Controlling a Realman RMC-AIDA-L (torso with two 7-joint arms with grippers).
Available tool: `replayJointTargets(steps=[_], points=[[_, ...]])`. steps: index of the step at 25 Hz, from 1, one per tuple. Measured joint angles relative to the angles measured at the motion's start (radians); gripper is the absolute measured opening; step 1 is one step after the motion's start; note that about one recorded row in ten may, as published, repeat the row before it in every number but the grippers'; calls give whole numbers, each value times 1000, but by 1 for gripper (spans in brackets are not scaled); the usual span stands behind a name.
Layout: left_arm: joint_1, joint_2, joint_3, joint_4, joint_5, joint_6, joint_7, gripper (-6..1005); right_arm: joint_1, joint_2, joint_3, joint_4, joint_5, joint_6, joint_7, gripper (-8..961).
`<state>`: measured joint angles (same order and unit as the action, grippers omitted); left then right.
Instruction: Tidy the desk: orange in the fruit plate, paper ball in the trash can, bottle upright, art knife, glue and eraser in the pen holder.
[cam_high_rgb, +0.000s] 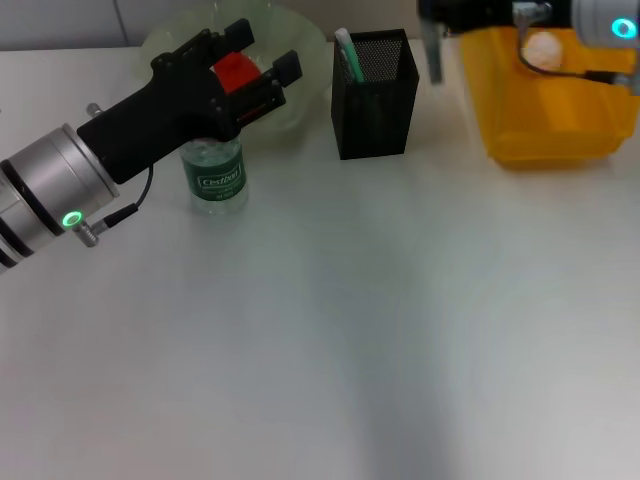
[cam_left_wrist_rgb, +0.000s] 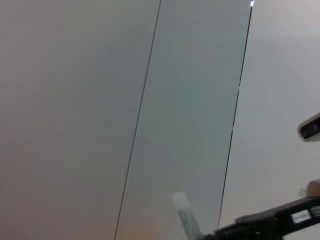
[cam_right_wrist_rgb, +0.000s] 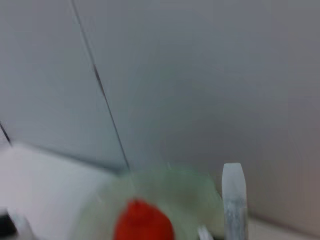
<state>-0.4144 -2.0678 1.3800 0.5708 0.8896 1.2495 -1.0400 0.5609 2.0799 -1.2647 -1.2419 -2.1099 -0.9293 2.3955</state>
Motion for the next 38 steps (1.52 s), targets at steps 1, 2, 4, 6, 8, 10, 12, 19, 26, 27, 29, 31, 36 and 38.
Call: replayJointTargets(steps=[1, 2, 4, 6, 8, 10, 12, 19, 26, 27, 29, 31, 36, 38], points=[[0, 0, 0, 1, 0, 1, 0, 771, 12, 0, 0, 40, 54, 34, -58, 125], [0, 0, 0, 2, 0, 2, 0, 772, 24, -1, 0, 81, 103, 65, -115, 125], [0, 0, 0, 3, 0, 2, 0, 772, 48, -1, 0, 154, 198, 119, -232, 124], [0, 0, 0, 3, 0, 2, 0, 772, 86, 2, 0, 261, 347, 178, -430, 124], [-1, 0, 1, 2, 0, 2, 0, 772, 98, 3, -2, 297, 398, 194, -508, 124], [-1, 0, 1, 2, 0, 2, 0, 772, 117, 4, -6, 362, 505, 219, -664, 123], [-2, 0, 1, 1, 0, 2, 0, 772, 133, 6, -8, 424, 611, 232, -818, 123], [-7, 0, 1, 0, 0, 2, -3, 772, 167, 7, -9, 604, 878, 232, -1220, 121], [-15, 1, 1, 1, 2, 0, -4, 772, 175, 8, -8, 756, 1078, 189, -1468, 125], [-16, 1, 1, 0, 2, 0, -4, 772, 175, 8, -8, 756, 1078, 189, -1468, 130], [-18, 1, 1, 0, 2, -1, -2, 772, 182, 8, -8, 784, 1098, 171, -1497, 141], [-19, 1, 0, 0, 2, -3, -1, 772, 203, 8, -8, 829, 1122, 159, -1517, 151], [-20, 0, 1, 0, 2, 1, -1, 772, 228, 9, -5, 876, 1130, 155, -1555, 176], [-20, 0, 1, 0, 2, 1, -1, 772, 231, 10, -5, 881, 1134, 154, -1569, 187]])
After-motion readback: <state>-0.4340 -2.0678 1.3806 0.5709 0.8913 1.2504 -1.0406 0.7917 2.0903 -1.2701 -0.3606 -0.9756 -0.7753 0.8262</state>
